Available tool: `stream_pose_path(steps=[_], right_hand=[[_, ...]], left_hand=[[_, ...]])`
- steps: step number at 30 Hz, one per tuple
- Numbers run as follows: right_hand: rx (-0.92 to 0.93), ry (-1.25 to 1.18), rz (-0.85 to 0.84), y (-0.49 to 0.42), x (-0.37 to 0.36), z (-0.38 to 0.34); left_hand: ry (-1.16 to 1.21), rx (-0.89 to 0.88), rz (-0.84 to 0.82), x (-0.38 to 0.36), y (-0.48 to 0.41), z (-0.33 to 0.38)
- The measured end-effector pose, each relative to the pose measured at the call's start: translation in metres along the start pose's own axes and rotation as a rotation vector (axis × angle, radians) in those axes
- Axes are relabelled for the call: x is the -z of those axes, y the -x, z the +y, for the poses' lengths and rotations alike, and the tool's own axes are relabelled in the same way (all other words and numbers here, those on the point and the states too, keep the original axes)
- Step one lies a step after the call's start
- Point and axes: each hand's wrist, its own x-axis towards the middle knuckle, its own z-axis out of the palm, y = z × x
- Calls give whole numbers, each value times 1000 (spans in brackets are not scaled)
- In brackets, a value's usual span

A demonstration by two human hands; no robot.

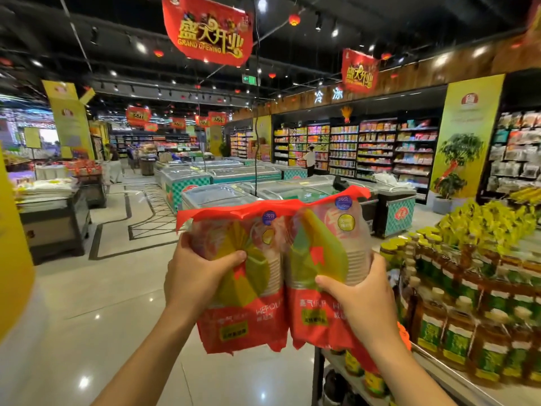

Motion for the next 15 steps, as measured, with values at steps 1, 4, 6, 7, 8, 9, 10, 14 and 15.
stream_pose_path(steps=[1, 4, 6, 7, 8, 9, 10, 14, 15], right_hand=[[4, 4, 2, -12, -12, 1], [3, 16, 18, -47, -46, 10], [0, 23, 18, -66, -66, 15], [1, 22, 18, -76, -76, 19], [-1, 23, 20, -85, -84, 23], [-4, 25, 20, -93, -91, 27], [-10, 26, 18, -102, -99, 31], [-27, 8, 3, -138, -123, 46], [-28, 6, -2, -147, -129, 50]], left_hand=[[5, 2, -7, -5, -15, -5], [3, -2, -27, -19, -57, -20], [8, 3, -37, -27, -81, -29], [7, 7, -40, -31, -93, -34], [0, 11, -42, -36, -104, -38], [-9, 14, -46, -41, -114, -42], [-13, 15, -49, -45, -123, -47], [-34, 29, -54, -68, -159, -61], [-41, 30, -52, -74, -169, -64]])
